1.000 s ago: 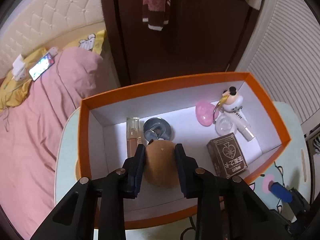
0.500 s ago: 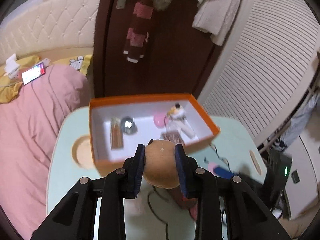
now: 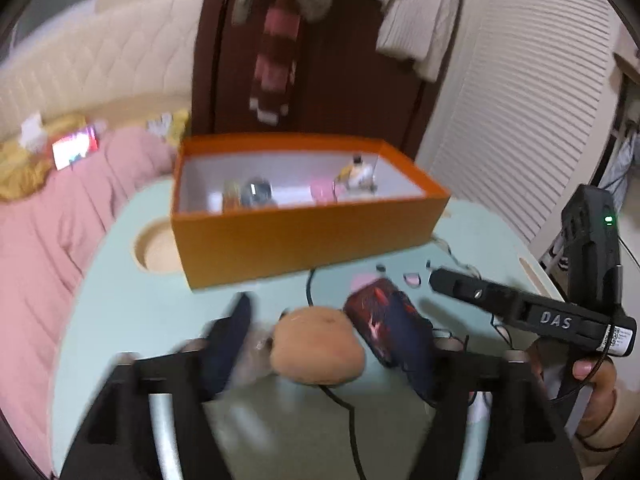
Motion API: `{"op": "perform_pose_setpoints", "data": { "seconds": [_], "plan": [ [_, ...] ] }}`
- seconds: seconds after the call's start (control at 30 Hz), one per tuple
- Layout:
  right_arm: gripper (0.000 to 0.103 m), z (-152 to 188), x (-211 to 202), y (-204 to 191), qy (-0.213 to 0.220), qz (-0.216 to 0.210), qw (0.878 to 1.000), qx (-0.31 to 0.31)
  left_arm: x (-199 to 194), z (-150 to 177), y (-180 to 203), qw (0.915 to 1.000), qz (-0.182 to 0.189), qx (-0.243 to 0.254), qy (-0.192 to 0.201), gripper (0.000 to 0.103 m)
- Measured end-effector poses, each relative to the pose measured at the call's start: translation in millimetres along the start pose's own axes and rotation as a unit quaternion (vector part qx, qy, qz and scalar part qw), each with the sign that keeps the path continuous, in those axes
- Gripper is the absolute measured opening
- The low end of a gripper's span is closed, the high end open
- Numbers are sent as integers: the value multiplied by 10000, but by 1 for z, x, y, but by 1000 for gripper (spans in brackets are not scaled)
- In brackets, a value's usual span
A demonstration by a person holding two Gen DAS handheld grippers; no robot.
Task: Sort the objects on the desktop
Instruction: 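Lift the brown plush out and set it beside the plastic bag with the left gripper, then grasp the silver metal fitting in the orange box with the right gripper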
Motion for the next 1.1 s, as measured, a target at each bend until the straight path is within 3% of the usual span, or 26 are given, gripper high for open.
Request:
{"op": "perform_pose_setpoints", "data": {
  "seconds": [0.2, 0.47, 0.63, 0.77, 0.83, 0.93, 1.1],
  "plan": [
    [69, -1, 2, -1, -95, 72, 9999, -16, -11, 7, -15, 9985, -152, -94, 525, 84],
    [69, -14, 9, -19, -484, 35, 9983, -323, -10, 13, -36, 9965, -161, -582, 575, 85],
    [69, -56, 15, -52, -711, -112, 9958, -558, -7, 14, -37, 9965, -160, -630, 528, 85],
    [69, -95, 46, -78, -1212, -2, 9902, -696, -6, 15, -42, 9955, -189, -788, 493, 85],
    [69, -112, 77, -88, -1742, 135, 9823, -681, -6, 16, -46, 9943, -176, -919, 505, 85],
    [69, -128, 122, -93, -2204, 297, 9731, -600, -5, 16, -54, 9922, -123, -1146, 464, 85],
    [67, -133, 162, -93, -2527, 443, 9649, -560, -2, 17, -65, 9887, -39, -1438, 416, 85]
  ]
}}
Point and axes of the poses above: each gripper's, at about its wrist camera, not at the fingertips, and x roughly the way its jaws point, y to its right, z to its underside, the point moved 1 cm from there along x, roughly the way its jaws point, and after that the axes turned 6 degrees about -z, right-handed, at the moved point
